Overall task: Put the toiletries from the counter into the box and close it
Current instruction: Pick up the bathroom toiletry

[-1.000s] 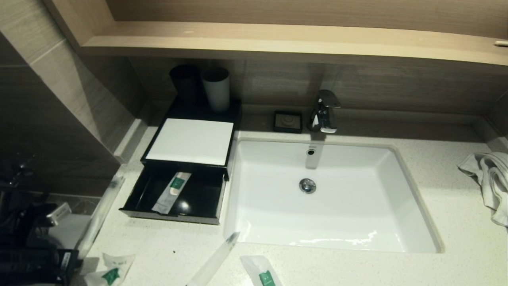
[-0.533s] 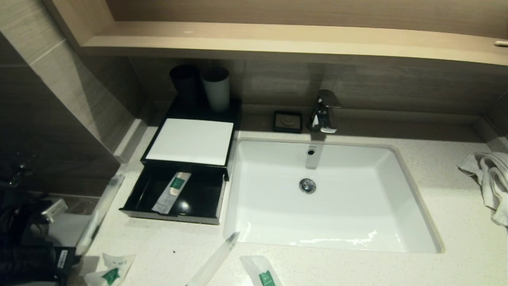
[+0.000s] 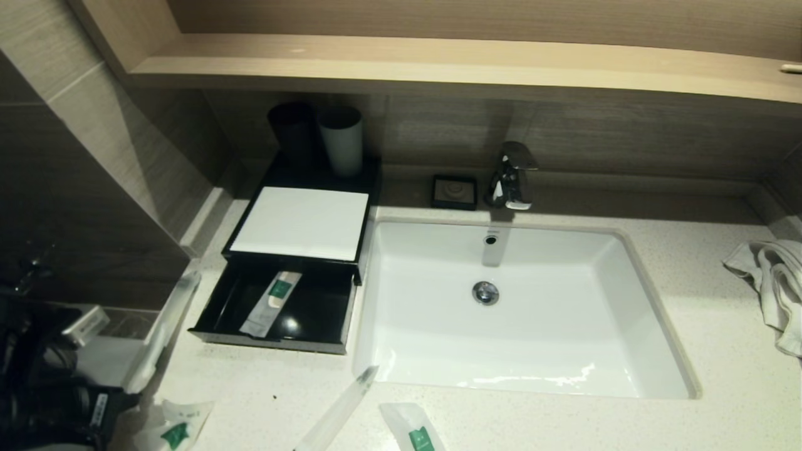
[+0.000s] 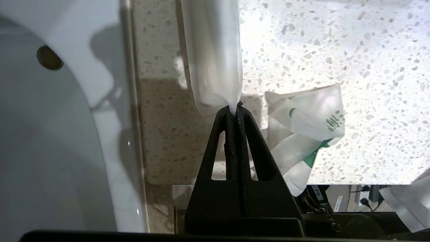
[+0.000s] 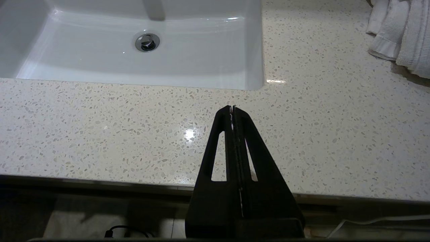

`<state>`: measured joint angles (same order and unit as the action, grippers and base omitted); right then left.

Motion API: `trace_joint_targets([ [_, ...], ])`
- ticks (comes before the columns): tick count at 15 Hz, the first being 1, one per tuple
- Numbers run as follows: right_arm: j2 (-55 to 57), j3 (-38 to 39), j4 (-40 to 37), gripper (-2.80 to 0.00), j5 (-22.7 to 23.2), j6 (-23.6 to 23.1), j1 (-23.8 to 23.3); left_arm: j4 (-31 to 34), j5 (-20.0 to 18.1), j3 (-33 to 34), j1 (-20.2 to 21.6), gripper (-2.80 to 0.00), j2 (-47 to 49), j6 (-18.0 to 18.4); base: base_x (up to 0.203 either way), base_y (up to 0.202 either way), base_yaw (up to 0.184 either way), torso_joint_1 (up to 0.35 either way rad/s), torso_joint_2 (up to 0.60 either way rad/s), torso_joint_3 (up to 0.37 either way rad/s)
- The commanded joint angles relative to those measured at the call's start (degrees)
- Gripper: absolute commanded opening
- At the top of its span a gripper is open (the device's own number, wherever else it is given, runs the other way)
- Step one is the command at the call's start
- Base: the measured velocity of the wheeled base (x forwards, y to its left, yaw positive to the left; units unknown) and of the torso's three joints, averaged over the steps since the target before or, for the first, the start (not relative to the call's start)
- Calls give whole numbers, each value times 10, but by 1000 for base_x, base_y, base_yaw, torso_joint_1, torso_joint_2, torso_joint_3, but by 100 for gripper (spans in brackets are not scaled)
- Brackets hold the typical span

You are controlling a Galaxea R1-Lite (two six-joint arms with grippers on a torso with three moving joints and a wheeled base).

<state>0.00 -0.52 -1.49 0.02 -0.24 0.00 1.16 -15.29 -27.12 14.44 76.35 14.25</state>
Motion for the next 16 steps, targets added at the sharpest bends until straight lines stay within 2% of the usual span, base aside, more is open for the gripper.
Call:
trace_joint_targets([
  [1, 0, 0, 0, -280, 1, 0, 0, 0, -1, 1, -25, -280, -19, 0, 0, 0, 0, 0, 0, 0],
  [5, 0, 0, 0, -280, 1, 0, 0, 0, -1, 9, -59, -280, -34, -9, 0, 0, 0, 0, 0, 0],
  [10, 0, 0, 0, -280, 0, 0, 0, 0, 2, 24, -61, -280, -23, -12, 0, 0, 0, 0, 0, 0],
  [16, 0, 0, 0, -280, 1, 0, 0, -1, 9, 29, -60, -280, -7, -33, 0, 0, 0, 0, 0, 0],
])
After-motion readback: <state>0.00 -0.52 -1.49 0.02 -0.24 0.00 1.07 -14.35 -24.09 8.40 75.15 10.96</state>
